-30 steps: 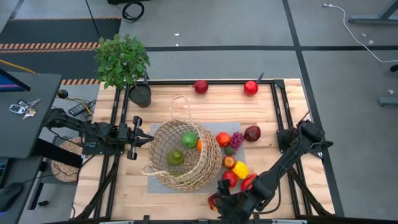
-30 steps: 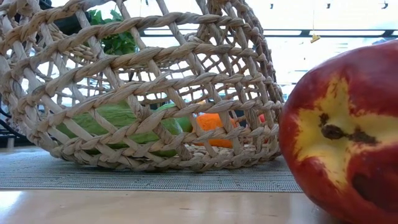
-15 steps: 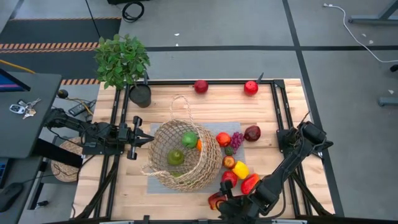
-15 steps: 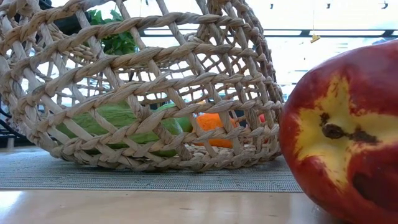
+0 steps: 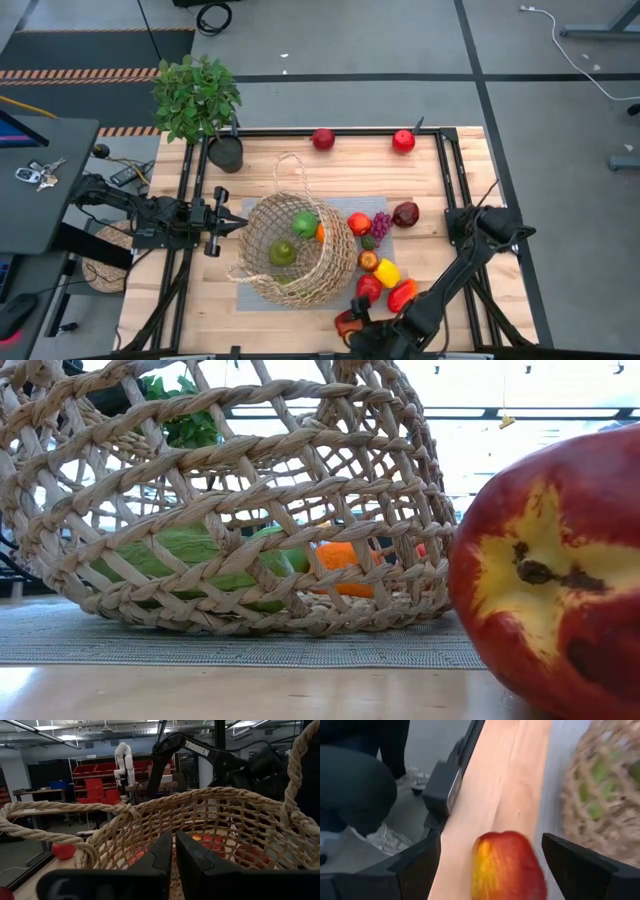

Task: Build produce basket
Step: Put the red apple into the brown basket

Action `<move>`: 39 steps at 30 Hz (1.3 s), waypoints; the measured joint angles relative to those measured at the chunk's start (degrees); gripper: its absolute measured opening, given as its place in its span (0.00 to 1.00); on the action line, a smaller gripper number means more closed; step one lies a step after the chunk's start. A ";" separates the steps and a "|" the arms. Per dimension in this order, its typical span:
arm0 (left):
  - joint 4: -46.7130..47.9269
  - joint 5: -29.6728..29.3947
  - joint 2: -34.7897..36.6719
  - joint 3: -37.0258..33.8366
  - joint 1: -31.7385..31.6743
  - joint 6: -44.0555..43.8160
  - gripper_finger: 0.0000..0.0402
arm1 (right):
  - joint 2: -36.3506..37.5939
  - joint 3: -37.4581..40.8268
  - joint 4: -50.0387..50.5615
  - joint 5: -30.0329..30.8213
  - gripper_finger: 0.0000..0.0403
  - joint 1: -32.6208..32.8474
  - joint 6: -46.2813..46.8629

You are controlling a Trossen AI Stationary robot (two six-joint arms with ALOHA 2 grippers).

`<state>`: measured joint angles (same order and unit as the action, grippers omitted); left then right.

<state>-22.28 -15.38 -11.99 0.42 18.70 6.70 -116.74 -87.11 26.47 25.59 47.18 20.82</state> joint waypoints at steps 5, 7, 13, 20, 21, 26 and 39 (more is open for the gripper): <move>-0.09 0.00 0.02 -0.02 0.00 0.00 0.09 | -2.86 0.00 -0.38 -0.43 0.87 -0.04 -0.37; -0.06 -0.02 0.00 -0.02 0.01 0.00 0.09 | -3.36 0.00 -0.20 1.43 0.87 -0.09 -0.54; 0.06 -0.02 0.02 -0.01 0.00 0.00 0.07 | -3.83 -0.02 0.17 2.61 0.87 -1.14 -0.93; -0.06 -0.02 0.00 -0.02 0.00 0.00 0.09 | -4.11 2.07 0.69 -2.43 0.87 -4.43 2.37; -0.04 0.00 0.00 -0.02 0.02 0.00 0.09 | -4.09 2.47 0.68 -2.74 0.87 -4.83 2.64; -0.06 0.00 0.00 0.00 0.02 0.00 0.07 | -4.02 4.46 -0.31 -6.60 0.87 -6.12 4.53; -0.06 -0.02 0.00 0.00 0.02 0.00 0.09 | -4.11 5.03 1.89 -7.62 0.86 -6.42 6.25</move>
<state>-22.35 -15.40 -11.99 0.42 18.72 6.70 -120.86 -82.08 28.36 17.96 40.76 27.07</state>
